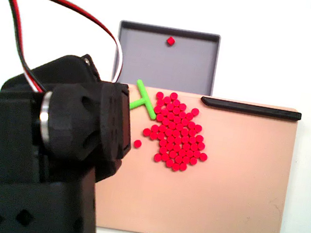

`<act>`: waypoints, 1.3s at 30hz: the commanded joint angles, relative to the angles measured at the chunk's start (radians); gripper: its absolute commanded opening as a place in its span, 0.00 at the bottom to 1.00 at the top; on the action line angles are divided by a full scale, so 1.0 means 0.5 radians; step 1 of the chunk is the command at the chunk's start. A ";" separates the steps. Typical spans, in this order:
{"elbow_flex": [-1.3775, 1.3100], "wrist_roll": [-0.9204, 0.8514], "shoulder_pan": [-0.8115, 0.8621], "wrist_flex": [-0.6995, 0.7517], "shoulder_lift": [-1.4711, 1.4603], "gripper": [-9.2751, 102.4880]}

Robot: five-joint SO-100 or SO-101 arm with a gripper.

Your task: Push granules from left to the grey container

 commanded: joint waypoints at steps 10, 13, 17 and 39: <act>-0.006 -0.129 0.037 -0.018 -0.028 0.08; -0.006 -0.169 0.049 -0.018 -0.031 0.08; -0.006 -0.227 0.061 -0.018 -0.031 0.08; -0.006 -0.583 0.123 -0.040 -0.021 0.08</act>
